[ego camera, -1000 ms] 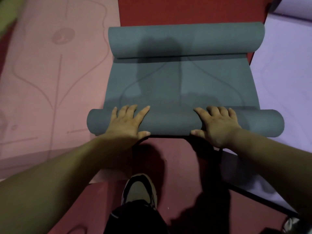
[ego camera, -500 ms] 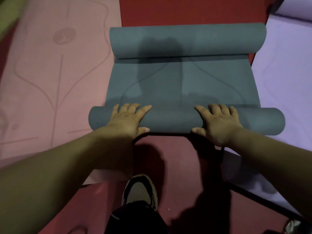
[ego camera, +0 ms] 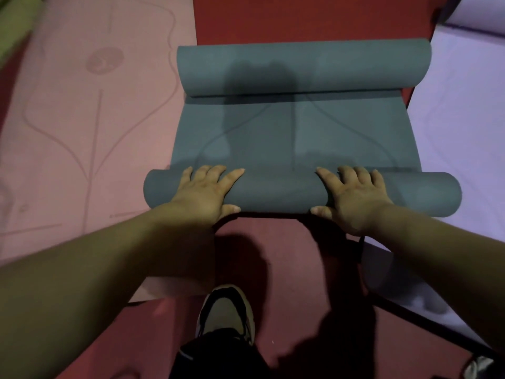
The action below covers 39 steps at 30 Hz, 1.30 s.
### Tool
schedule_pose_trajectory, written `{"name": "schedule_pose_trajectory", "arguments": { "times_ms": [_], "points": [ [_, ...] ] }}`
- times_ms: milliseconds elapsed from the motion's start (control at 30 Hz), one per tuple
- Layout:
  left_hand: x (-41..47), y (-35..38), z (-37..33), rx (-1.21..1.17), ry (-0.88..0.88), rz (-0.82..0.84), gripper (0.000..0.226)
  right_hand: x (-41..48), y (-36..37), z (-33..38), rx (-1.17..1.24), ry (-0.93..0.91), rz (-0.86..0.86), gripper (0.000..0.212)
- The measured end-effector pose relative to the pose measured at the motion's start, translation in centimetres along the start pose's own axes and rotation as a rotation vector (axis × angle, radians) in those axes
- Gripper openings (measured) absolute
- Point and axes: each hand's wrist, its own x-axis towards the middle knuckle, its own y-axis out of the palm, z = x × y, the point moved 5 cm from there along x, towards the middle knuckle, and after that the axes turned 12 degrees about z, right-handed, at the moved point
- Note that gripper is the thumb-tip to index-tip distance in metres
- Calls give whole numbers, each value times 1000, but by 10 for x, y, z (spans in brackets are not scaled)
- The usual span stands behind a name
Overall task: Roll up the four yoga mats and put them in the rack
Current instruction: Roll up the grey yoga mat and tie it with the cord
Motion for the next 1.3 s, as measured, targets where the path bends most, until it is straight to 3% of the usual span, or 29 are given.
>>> {"name": "schedule_pose_trajectory", "arguments": {
  "times_ms": [167, 300, 400, 767, 967, 1300],
  "points": [
    [-1, 0, 0, -22, -11, -8, 90, 8, -9, -5, 40, -13, 58, 90],
    [-11, 16, -4, -18, -38, -127, 98, 12, -14, -6, 54, -13, 84, 90],
    [-12, 18, -1, -12, -23, -159, 90, 9, -11, -4, 39, -13, 54, 91],
    [7, -4, 6, -8, -33, 30, 87, 13, -13, -5, 41, -15, 21, 90],
    [-1, 4, -6, 3, -71, -49, 94, 20, -18, -8, 32, -26, 50, 90],
    [12, -9, 6, 9, -40, 50, 82, 11, -8, -8, 12, -57, -79, 90]
  ]
}}
